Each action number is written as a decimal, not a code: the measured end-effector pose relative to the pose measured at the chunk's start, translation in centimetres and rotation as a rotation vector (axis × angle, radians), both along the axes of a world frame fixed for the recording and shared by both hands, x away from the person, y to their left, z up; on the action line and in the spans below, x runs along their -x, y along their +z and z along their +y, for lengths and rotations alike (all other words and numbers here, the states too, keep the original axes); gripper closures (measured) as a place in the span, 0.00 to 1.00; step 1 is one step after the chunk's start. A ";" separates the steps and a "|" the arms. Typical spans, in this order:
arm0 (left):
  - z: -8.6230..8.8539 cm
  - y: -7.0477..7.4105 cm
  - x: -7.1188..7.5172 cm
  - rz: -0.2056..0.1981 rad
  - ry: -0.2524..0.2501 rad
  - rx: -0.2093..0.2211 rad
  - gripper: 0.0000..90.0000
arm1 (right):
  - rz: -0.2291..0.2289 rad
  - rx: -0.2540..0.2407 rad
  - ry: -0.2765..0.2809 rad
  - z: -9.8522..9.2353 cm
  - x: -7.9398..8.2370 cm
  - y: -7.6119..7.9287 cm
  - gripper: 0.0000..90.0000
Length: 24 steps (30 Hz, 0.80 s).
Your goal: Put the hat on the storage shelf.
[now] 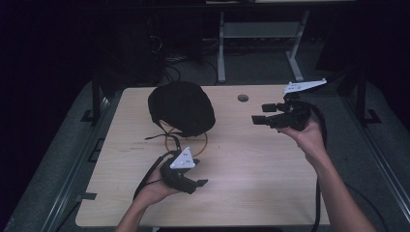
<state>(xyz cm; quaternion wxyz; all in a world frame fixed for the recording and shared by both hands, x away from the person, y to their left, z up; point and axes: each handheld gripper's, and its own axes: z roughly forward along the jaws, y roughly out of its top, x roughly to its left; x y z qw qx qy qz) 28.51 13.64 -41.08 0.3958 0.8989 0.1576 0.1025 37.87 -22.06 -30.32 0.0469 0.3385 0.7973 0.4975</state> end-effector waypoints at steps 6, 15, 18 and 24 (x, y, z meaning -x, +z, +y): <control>0.1 -0.1 -0.1 0.002 0.001 -0.003 0.32 | 0.008 -0.002 -0.008 -0.7 0.4 -0.8 0.27; 0.1 -0.3 -0.1 0.008 0.006 -0.005 0.32 | 0.031 -0.002 -0.028 -2.3 1.1 -2.4 0.27; 0.1 -0.3 -0.1 0.008 0.008 -0.001 0.32 | 0.042 -0.002 -0.036 -2.8 1.3 -3.0 0.27; 0.1 -0.4 -0.1 0.010 0.014 0.004 0.32 | 0.055 0.002 -0.046 -3.3 1.8 -3.9 0.27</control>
